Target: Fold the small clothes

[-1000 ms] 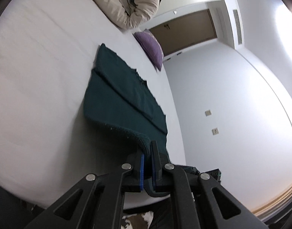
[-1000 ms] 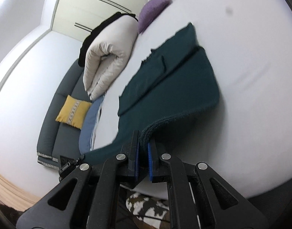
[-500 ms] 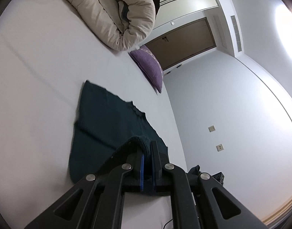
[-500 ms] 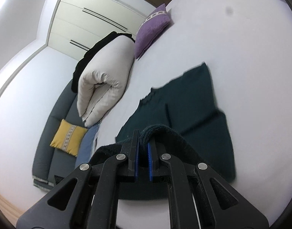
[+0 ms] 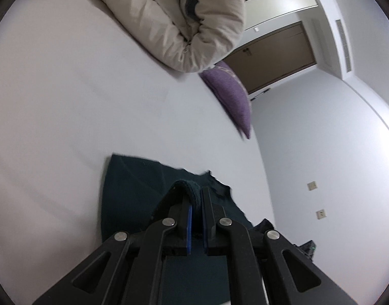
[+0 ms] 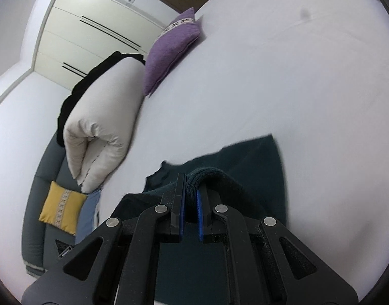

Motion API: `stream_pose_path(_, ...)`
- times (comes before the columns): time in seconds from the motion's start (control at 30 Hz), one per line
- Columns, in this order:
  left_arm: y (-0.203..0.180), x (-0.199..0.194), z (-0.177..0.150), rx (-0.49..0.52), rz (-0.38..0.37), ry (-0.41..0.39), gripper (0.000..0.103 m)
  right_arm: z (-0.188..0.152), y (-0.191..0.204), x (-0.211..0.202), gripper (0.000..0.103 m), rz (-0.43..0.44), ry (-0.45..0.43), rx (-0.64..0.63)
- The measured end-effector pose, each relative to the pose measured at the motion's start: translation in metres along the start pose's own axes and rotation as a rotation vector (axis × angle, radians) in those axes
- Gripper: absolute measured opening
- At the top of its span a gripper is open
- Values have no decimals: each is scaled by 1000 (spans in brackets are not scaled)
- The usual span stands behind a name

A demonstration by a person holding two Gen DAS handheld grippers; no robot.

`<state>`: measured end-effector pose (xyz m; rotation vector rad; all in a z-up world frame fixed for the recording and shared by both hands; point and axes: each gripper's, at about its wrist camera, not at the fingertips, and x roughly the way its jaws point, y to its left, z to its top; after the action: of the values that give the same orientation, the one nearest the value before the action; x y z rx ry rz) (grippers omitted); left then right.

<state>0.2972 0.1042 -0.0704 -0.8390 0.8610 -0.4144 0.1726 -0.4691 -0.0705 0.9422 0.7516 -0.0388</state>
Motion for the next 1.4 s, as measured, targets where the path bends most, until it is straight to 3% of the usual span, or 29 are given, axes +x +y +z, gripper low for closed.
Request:
stream_pose_path(0.17,13,33,19,-1,52,0,7,24,-13,45,6,-55,-1,33)
stream_pose_path(0.3,24,66,29,21,147,15,10,36,-24,79,10,-113,0,56)
stream_pose_path(0.33,26,71,30,28,175,11,16,38,-28,89,16,-158,3,52)
stream_pose_path(0.37,28,73,31,31,188,6,36,39,-30,97,29,-181,7,50)
stream_pose_path(0.4,30,72,31,25,199,0,48,39,-31,101,34,-185,6,50)
stream_pose_path(0.43,31,69,30,19,204,-6,66,39,-31,104,44,-167,-3,46)
stream_pose_path(0.53,25,50,25,36,178,-41,70,40,-21,102,75,-177,-49,1)
stream_pose_path(0.57,19,40,19,65,173,-45,70,39,-17,99,76,-198,-68,-15)
stream_pose_path(0.77,5,5,-25,162,195,-43,70,20,-2,72,76,-251,-66,-107)
stream_pose_path(0.9,8,-6,-63,234,263,-12,69,-3,4,54,74,-314,-45,-217)
stream_pose_path(1.1,27,-15,-97,229,309,24,64,-47,3,41,69,-399,7,-371)
stream_pose_path(1.17,30,-16,-106,238,315,35,54,-66,-2,43,61,-443,27,-411)
stream_pose_path(1.4,32,-14,-121,305,357,39,47,-107,-23,17,43,-461,34,-434)
